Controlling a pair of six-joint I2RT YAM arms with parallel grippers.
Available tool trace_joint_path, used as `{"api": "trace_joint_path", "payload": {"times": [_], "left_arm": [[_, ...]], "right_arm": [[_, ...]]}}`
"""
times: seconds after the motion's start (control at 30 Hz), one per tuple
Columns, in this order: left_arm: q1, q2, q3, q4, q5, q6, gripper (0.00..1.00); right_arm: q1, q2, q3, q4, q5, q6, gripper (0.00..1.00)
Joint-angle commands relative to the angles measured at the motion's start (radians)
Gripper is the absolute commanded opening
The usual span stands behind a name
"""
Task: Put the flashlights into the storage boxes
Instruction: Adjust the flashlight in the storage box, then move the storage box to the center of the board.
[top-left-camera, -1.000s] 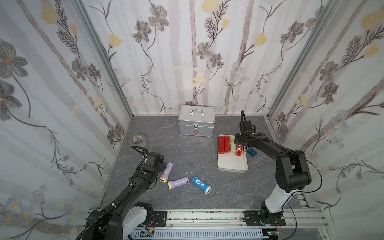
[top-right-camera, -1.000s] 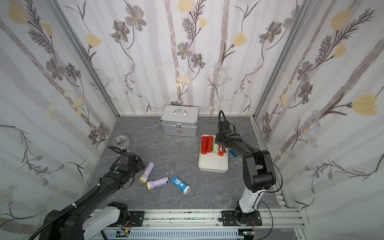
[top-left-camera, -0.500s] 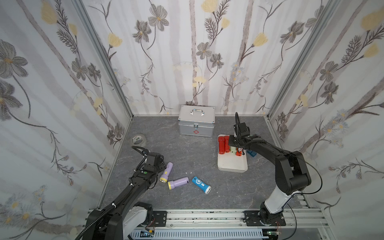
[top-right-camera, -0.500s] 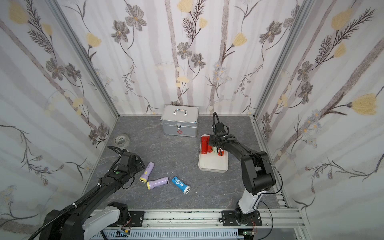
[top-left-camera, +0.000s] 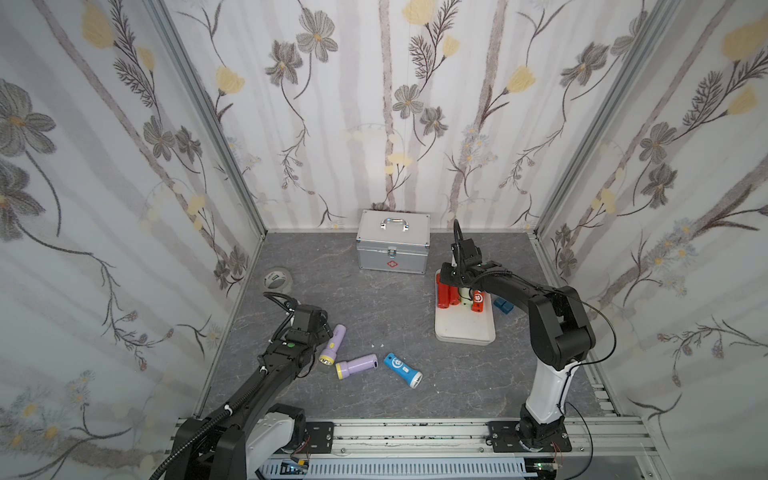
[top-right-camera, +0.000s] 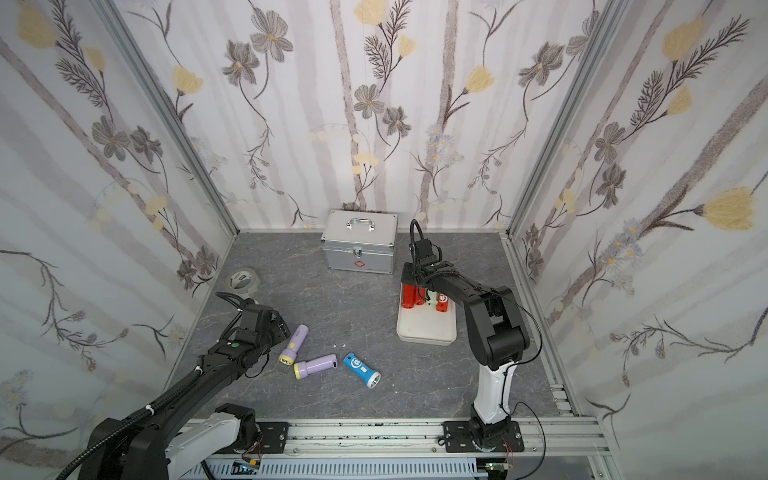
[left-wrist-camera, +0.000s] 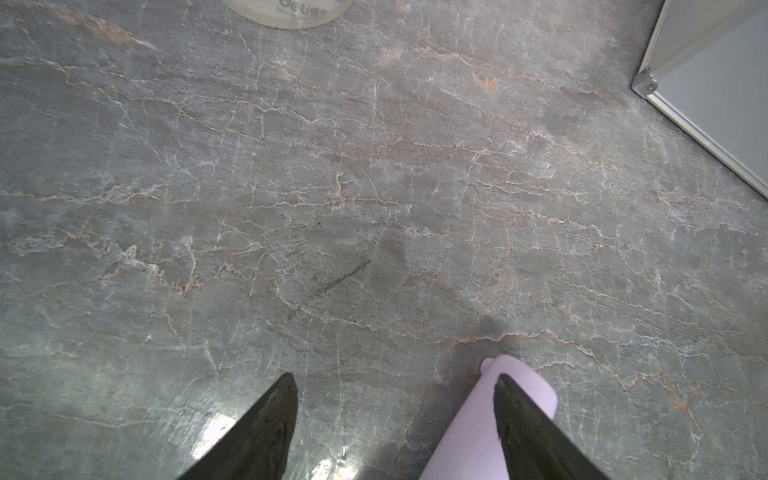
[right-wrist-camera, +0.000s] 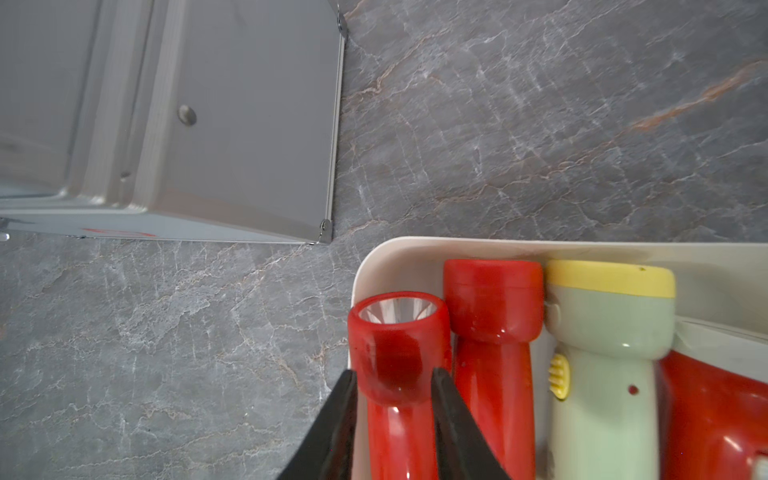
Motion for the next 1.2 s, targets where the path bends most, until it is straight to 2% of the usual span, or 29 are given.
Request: {"api": "trace_joint_path", "payload": {"times": [0.0,0.4,0.63,0.87,1.07,1.17], "left_arm": [[0.000,0.001,-0.001,0.023,-0.007,-0.001,0.76],[0.001,-0.001,0.000,0.022,-0.008,-0.001,0.76],[0.001,-0.007,-0.001,0.019,-0.009,-0.002,0.76],[0.001,-0.010,-0.003,0.023,-0.006,-0.003,0.76],[0.001,-0.010,-0.005,0.028,0.003,0.001,0.76],[0.001,-0.008,-0.005,0.030,0.004,0.002,0.76]], "right_arm": [[0.002,0.033,0.011,0.037,-0.012,0.016,0.33],[0.003,0.029,0.011,0.038,0.010,0.012,0.32],[0.002,-0.079,-0.025,-0.005,0.039,-0.023,0.33],[-0.010,-0.339,-0.297,-0.062,0.121,-0.022,0.34],[-0.012,-0.526,-0.528,-0.073,0.100,0.004,0.34],[-0.011,-0.558,-0.592,-0.066,0.090,0.012,0.35]]}}
